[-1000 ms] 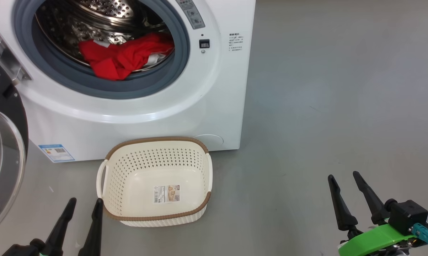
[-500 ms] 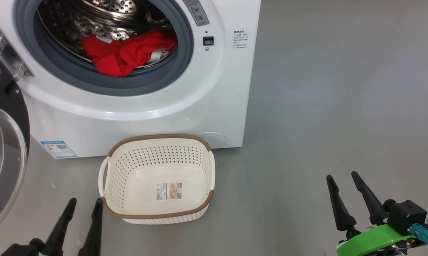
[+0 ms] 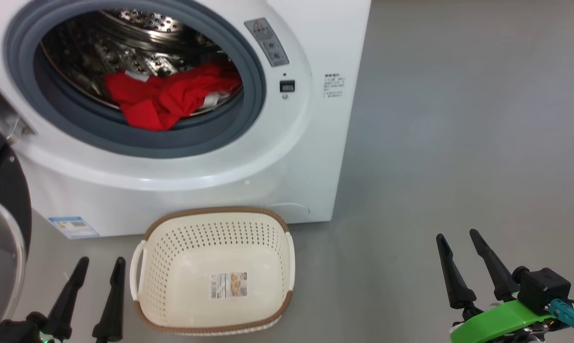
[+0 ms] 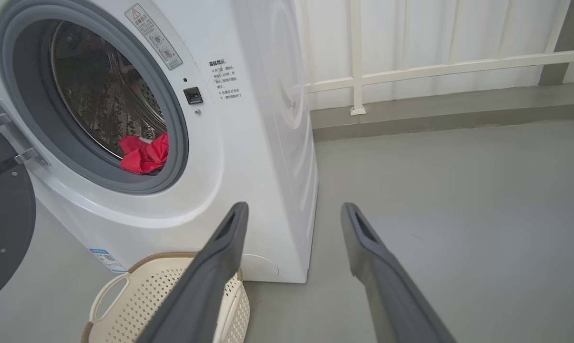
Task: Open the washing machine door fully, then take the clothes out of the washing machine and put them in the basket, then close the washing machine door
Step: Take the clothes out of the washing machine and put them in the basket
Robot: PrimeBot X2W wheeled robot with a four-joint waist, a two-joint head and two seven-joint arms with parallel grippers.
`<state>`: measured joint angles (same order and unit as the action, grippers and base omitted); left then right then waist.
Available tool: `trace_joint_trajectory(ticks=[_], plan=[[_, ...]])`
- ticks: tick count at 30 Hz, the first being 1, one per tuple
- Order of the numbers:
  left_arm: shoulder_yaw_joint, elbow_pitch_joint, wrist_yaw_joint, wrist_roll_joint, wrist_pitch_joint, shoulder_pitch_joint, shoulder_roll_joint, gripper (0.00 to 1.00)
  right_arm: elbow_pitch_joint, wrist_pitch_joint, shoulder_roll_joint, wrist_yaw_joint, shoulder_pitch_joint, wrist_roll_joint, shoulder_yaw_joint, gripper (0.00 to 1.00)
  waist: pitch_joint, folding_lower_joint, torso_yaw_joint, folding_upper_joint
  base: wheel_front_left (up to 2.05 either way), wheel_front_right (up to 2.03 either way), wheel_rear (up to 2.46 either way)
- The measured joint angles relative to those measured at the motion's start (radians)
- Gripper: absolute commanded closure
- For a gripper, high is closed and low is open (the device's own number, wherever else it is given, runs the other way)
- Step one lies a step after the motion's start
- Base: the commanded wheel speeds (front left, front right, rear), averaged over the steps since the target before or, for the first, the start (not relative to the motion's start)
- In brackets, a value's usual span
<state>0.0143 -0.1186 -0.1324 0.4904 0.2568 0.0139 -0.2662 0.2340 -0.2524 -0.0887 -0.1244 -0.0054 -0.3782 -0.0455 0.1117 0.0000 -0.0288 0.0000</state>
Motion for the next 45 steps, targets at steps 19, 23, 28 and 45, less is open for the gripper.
trace_joint_trajectory(ticks=[19, 23, 28, 45], plan=[[0.027, -0.067, 0.0, -0.015, 0.0, -0.016, 0.013, 0.0, 0.002, 0.0, 0.003, 0.0, 0.0, 0.0, -0.007, 0.0, 0.006, 0.0, 0.006, 0.0, 0.32, -0.32, 0.0], [0.055, -0.126, 0.0, -0.016, 0.0, -0.065, 0.004, 0.0, 0.002, 0.0, 0.007, 0.0, -0.002, 0.001, -0.012, 0.0, 0.018, 0.0, 0.004, 0.0, 0.0, 0.0, 0.0], [0.088, -0.244, 0.0, -0.043, 0.0, -0.214, -0.002, 0.0, 0.002, 0.0, 0.018, 0.0, -0.008, 0.002, -0.026, 0.0, 0.046, 0.0, 0.0, 0.0, 0.0, 0.0, 0.0], [0.257, -0.759, 0.011, -0.16, -0.082, -0.857, -0.022, 0.0, -0.021, 0.0, 0.037, 0.0, -0.107, -0.009, -0.05, 0.0, 0.201, 0.0, -0.064, 0.0, 0.0, 0.0, 0.0]])
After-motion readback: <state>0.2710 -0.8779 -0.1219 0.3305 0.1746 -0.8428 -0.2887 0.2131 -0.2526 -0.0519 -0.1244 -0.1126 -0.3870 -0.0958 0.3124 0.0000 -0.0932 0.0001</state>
